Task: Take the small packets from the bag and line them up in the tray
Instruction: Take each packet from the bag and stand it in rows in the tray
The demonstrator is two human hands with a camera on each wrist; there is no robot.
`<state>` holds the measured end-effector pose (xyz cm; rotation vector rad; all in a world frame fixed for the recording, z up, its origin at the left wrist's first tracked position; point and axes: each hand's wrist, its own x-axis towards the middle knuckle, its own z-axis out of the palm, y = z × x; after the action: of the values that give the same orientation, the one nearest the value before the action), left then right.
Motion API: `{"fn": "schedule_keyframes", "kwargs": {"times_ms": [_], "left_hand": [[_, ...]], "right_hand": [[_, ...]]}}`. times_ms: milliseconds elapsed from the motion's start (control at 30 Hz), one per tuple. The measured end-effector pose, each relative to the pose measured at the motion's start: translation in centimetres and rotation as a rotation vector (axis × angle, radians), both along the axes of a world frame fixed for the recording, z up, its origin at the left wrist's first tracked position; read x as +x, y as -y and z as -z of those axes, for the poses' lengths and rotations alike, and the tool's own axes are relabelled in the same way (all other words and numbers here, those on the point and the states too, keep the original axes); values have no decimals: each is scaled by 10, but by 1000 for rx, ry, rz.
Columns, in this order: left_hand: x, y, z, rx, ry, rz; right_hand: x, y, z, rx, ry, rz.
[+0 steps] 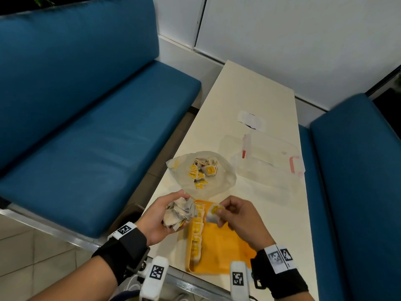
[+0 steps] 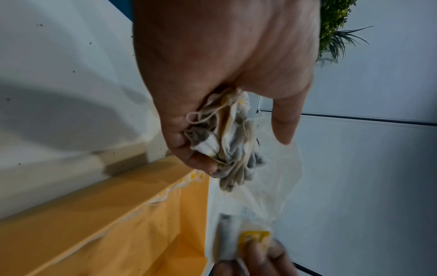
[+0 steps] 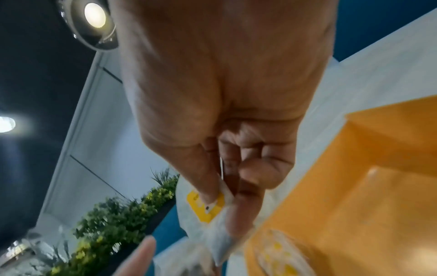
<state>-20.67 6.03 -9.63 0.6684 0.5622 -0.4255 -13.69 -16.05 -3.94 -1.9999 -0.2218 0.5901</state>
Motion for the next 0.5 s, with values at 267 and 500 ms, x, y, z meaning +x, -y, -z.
{"fn": "schedule_keyframes", "kwargs": {"times_ms": [267, 500], "left_hand": [[-1, 10, 4, 140, 44, 2], [0, 21, 1, 134, 54, 22]], "right_hand": [[-48, 12, 48, -213, -296, -165], [-59, 1, 76, -315, -321, -218]]}}
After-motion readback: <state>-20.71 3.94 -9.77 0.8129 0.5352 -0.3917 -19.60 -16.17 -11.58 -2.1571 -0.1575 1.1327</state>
